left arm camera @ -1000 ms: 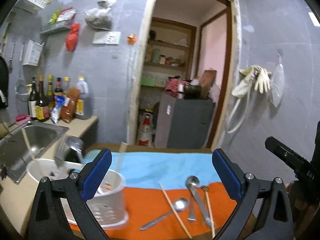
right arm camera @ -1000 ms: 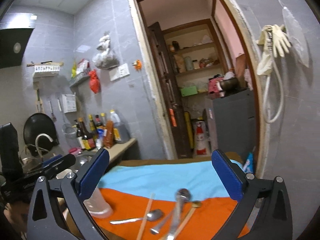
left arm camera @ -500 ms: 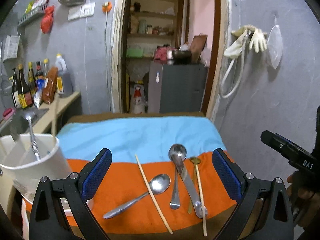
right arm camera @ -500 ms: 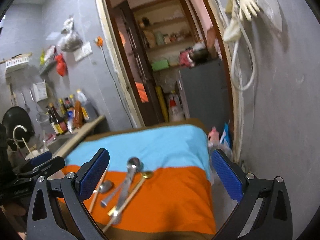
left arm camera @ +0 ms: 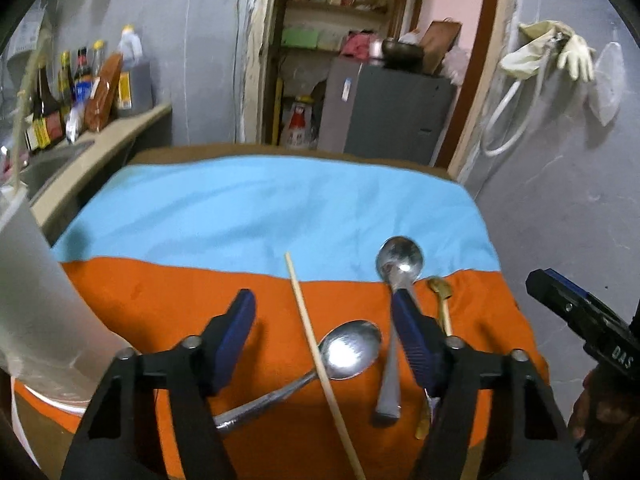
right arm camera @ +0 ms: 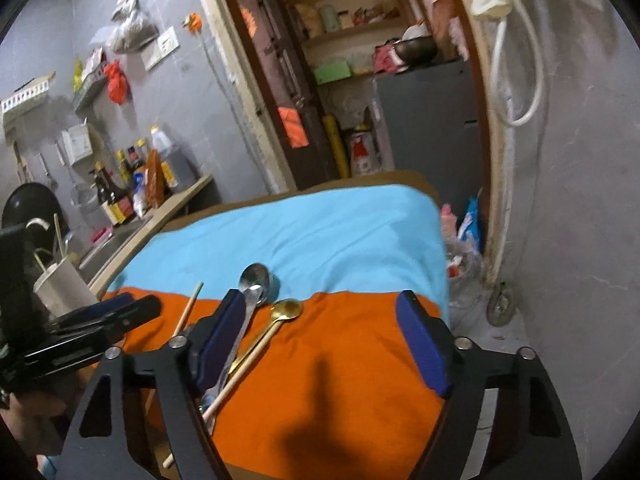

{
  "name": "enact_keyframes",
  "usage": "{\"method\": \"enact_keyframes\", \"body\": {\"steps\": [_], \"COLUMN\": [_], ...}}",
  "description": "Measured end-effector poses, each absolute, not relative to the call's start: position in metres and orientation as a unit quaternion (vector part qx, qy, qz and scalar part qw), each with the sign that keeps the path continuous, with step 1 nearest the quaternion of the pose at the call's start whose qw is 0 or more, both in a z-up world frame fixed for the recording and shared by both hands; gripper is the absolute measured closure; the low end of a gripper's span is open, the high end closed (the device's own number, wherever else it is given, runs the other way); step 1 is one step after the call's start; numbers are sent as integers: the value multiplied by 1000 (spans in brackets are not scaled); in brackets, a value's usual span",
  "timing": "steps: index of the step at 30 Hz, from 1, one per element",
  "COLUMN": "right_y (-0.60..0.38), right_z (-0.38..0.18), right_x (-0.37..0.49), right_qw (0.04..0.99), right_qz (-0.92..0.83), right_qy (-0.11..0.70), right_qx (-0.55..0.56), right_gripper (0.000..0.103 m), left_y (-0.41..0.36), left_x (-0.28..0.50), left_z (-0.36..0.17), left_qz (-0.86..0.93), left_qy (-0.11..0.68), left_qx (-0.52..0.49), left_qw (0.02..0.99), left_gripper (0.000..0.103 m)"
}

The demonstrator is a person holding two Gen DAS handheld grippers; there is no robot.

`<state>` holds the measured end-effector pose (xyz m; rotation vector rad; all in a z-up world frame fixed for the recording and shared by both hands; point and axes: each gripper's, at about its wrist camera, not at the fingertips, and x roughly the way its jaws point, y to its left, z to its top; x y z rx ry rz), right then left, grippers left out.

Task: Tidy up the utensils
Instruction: 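Move both tools back toward the remaining utensils on the cloth, then grasp a wooden chopstick with the left tool while the right tool grasps a silver knife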

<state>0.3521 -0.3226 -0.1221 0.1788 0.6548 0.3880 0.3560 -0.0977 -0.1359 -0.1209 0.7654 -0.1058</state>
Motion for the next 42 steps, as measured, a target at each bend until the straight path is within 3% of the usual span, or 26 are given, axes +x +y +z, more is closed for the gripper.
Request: {"method": "enact_keyframes", "body": {"steps": [5,10,12,21,28,32,37,42], "right_y": [-298,-276,-269,-246,-235,-227,-209,-200], "right_z": [-127,-132,-135,-148,-149,-149,-149,-152], "right_x": [357,366,368,375,375,376,376,379], "right_qw": [912,898,892,868,864,864,862,864], "right_qz": [220,237,242,258,263,256,246,218], "right_qy": [340,370,382,423,427,429,433,442], "right_qx": [62,29,19,-16,-38,-54,-90,-107], "right_gripper": [51,59,63,72,73,73,74,82], "left_y": [-91,-83,-80,-73,-72,-71,-67,-68], "left_x": [371,378,380,388,401,403,390,378], "left_z": [-150,-159,-163,-165,-164,-163,-161,-161], "left_qz": [-46,-38,-39,-61,-86,-82,-69,-62], "left_qy": [403,414,421,442,474,477,466,464], "left_qx": [-69,-84,-92,-106,-111,-108,-115,-120], "left_qw": [912,906,902,889,870,868,875,876], "left_gripper": [63,64,71,86,91,100,100,100]}}
